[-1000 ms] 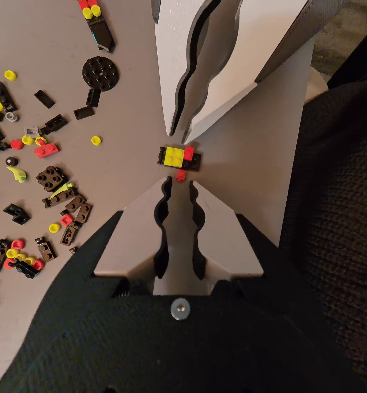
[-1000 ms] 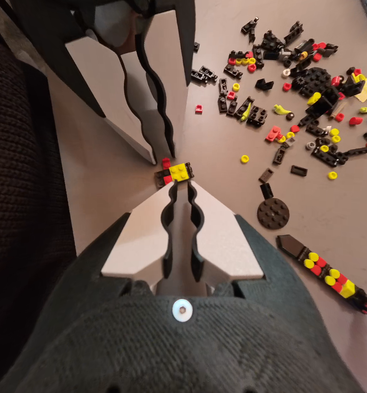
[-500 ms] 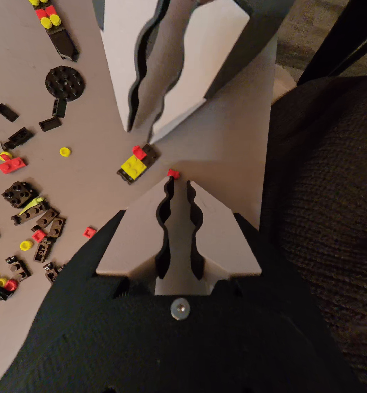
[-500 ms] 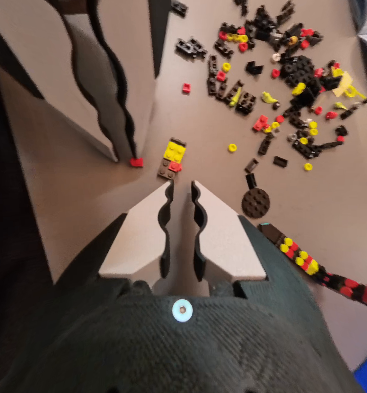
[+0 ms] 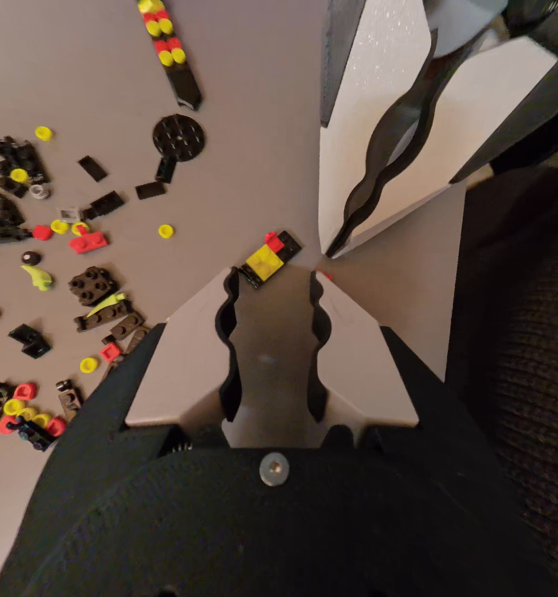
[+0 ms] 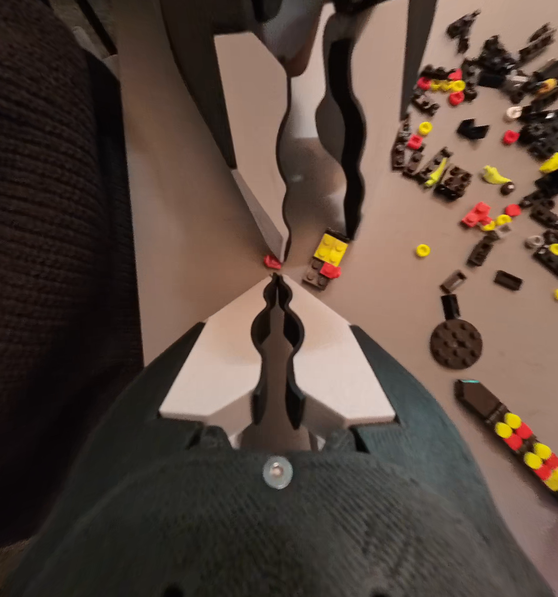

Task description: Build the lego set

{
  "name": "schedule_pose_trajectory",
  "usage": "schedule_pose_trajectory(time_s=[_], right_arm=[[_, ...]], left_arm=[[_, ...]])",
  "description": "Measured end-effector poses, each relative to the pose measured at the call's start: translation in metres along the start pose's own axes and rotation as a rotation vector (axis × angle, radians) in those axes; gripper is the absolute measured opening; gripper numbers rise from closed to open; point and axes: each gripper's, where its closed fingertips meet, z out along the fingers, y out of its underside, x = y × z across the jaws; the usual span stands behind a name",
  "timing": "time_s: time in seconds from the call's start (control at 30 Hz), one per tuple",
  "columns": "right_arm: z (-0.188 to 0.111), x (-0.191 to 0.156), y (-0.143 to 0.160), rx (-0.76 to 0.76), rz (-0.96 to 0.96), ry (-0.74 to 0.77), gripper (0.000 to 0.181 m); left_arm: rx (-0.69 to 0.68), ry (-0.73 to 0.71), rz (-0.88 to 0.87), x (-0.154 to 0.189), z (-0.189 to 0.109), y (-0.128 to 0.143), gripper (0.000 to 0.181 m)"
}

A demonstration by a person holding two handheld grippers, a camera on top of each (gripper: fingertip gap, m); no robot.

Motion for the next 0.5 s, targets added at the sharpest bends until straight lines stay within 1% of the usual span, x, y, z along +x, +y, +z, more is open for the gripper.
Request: schedule_pose_trajectory(time_s=[0.07,0.17,0.27,0.4,0.5], right_arm=[[0.003,-0.004,0.002,-0.016,0.005,-0.02,0.0],[0.006,0.005,0.007,-0.038,0.009,0.034,0.0],[0.004,0.015,0.007,-0.029,0.036,0.077,0.0],[0.003,0.031,0.009,-0.019,0.059,0.156,0.0],[0.002,0.034,0.01,-0.021,0.059,0.169,0.001]], left_arm=[[0.0,-0.001,0.022,0.003,0.0,-0.001,0.044],[-0.019,0.007,0.029,0.007,-0.002,0.002,0.044],[-0.035,0.029,0.028,0.011,-0.004,0.006,0.042],[-0.062,0.065,0.041,0.018,-0.008,0.011,0.032],[-0.059,0.06,0.037,0.017,-0.009,0.01,0.031]])
